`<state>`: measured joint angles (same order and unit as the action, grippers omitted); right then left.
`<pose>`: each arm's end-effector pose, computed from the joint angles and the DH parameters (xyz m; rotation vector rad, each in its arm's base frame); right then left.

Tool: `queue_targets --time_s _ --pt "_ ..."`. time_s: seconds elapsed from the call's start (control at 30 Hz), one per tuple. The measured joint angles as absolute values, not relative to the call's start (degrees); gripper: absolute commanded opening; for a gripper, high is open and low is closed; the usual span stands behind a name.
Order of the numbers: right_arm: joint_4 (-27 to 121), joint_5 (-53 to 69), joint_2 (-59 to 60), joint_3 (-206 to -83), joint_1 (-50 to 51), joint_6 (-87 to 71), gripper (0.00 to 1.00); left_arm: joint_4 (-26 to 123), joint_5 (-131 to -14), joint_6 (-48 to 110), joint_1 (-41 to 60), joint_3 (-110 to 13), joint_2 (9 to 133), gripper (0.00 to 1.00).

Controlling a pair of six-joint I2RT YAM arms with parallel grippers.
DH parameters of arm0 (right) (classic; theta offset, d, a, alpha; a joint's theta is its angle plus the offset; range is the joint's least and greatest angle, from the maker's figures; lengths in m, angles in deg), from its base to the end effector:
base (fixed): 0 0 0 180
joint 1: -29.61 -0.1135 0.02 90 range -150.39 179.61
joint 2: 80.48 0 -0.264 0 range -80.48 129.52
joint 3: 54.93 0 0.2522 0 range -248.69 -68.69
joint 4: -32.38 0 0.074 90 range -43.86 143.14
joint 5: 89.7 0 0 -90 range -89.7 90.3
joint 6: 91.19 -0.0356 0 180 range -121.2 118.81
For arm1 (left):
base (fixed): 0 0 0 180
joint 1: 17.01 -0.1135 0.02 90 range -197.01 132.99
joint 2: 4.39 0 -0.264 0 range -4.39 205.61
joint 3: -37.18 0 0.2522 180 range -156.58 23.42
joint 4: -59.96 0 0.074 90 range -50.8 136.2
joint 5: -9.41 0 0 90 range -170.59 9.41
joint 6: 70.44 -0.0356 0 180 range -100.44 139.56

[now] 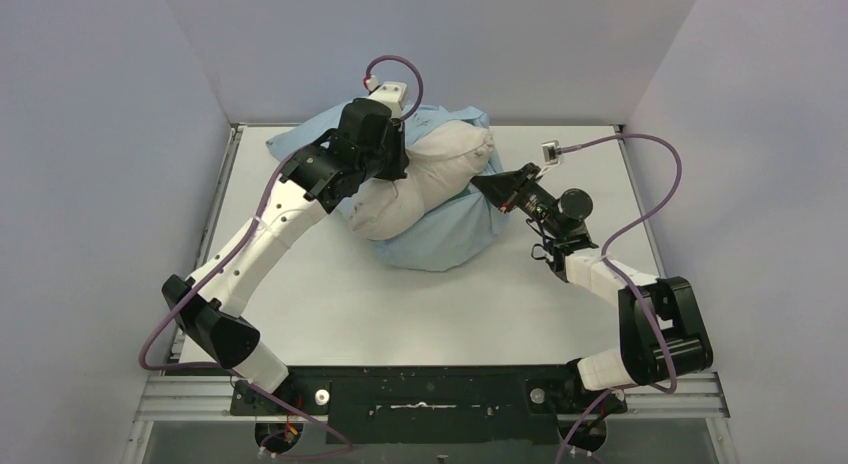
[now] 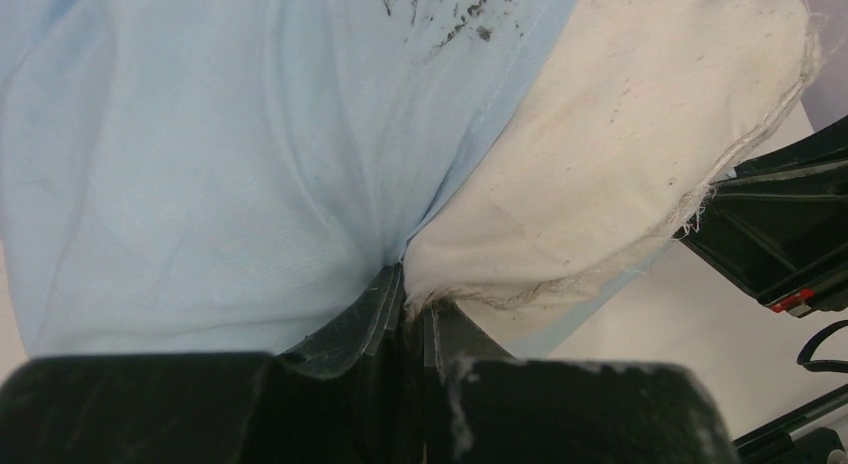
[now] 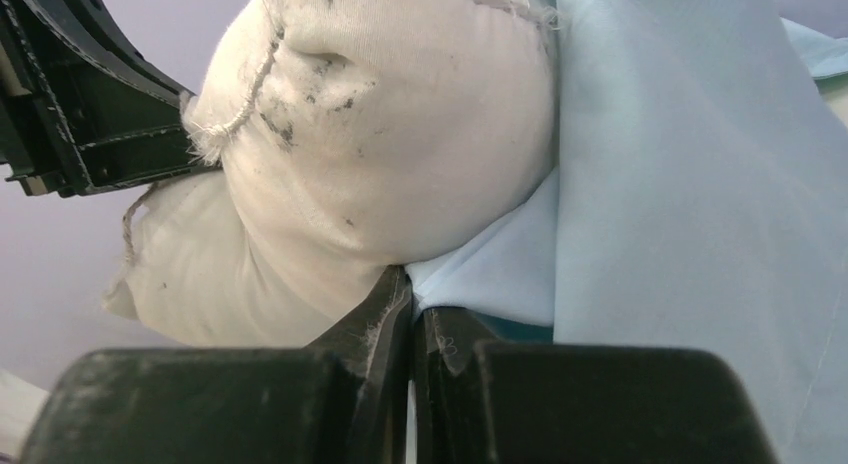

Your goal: Put the pillow into the pillowcase

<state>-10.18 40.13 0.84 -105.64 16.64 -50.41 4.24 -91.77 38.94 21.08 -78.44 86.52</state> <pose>0.2837 0.0887 0.2670 -0.1618 1.5498 1.3478 0.2771 -0.2084 0.4268 0.2291 2.1133 -0.3950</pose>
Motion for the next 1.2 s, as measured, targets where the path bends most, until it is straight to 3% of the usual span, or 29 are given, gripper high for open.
queue_targets --time_s 0.6,0.9,1.2 --pt "-9.98 38.39 -9.19 -103.94 19.74 -56.02 0.0 8.83 -93.69 37.12 21.1 -68.67 85.47 0.0" --pt "3.14 41.58 -10.74 -109.16 10.21 -44.81 0.0 9.8 -92.14 38.02 21.19 -65.61 88.23 0.0" --pt "23.0 36.48 -11.38 -116.22 10.06 -37.16 0.0 12.22 -90.26 38.65 21.4 -64.61 93.21 0.0"
